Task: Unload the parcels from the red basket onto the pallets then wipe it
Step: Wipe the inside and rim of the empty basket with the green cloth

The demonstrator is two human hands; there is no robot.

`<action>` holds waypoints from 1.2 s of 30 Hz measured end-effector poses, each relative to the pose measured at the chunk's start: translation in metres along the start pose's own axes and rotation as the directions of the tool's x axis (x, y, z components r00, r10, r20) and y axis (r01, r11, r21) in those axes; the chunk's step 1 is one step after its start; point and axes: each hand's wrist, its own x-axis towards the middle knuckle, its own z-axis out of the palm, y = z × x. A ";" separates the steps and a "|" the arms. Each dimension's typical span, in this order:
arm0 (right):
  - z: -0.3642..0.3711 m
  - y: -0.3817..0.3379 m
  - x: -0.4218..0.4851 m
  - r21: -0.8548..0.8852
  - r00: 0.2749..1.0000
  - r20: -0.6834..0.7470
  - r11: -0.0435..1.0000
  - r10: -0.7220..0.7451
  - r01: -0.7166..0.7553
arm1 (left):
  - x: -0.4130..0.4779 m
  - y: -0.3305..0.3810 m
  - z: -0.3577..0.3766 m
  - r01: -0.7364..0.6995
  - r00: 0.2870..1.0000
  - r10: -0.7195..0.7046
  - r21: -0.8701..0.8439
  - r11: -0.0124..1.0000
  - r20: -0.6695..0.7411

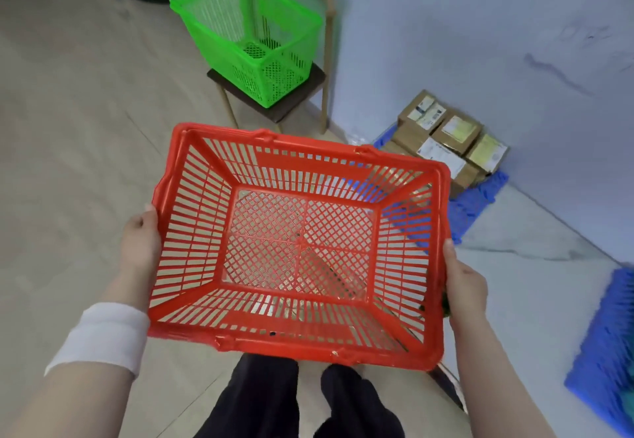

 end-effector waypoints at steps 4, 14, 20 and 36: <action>0.066 -0.072 -0.012 0.011 0.997 0.048 0.998 -0.063 0.062 | 0.058 0.002 -0.061 0.031 0.996 -0.035 -0.046 0.998 -0.086; 0.175 -0.219 -0.013 0.074 0.993 0.023 0.990 -0.119 0.117 | 0.205 0.040 -0.120 0.065 0.989 -0.094 -0.232 0.971 -0.116; 0.197 -0.316 0.016 0.186 0.988 -0.011 0.970 -0.154 0.153 | 0.283 0.116 -0.109 -0.004 0.993 -0.032 -0.298 0.955 -0.117; 0.287 -0.511 0.051 0.386 0.969 -0.231 0.905 -0.094 0.179 | 0.524 0.319 -0.105 -0.238 0.963 0.266 -0.341 0.909 0.036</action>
